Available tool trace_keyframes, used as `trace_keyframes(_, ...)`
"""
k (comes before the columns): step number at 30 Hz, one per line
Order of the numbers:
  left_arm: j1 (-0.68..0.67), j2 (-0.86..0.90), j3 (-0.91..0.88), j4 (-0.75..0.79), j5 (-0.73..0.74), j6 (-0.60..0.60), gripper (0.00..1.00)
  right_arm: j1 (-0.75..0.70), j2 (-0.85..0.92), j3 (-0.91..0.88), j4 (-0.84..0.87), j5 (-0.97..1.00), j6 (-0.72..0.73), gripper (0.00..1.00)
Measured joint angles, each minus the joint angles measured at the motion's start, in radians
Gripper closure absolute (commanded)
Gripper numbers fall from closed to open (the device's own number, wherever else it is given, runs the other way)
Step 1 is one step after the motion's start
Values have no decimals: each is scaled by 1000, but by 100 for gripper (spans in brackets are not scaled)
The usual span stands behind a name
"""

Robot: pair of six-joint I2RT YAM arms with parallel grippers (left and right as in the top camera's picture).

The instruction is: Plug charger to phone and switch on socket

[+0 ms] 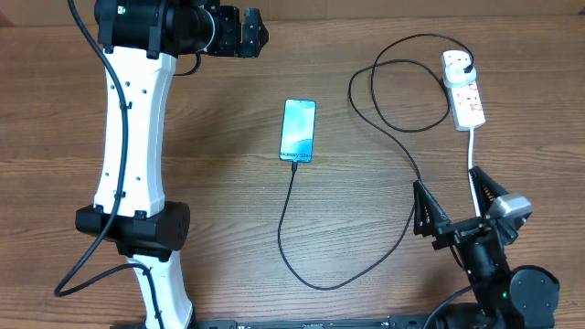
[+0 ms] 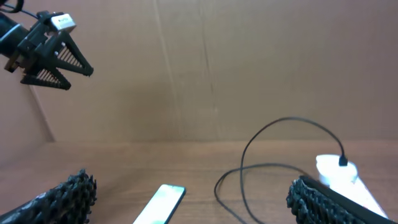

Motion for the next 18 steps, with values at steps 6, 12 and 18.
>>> trace_keyframes(6, 0, 0, 0, 0, 0, 0, 0, 0, -49, -122, 124, 0, -11, 0)
trace_keyframes(12, 0, 0, 0, 0, 0, 0, 0, 0, -125, -217, 196, 1, -14, 0)
trace_keyframes(18, 0, 0, 0, 0, 0, 0, 0, 0, -127, -262, 258, 10, -14, 0)
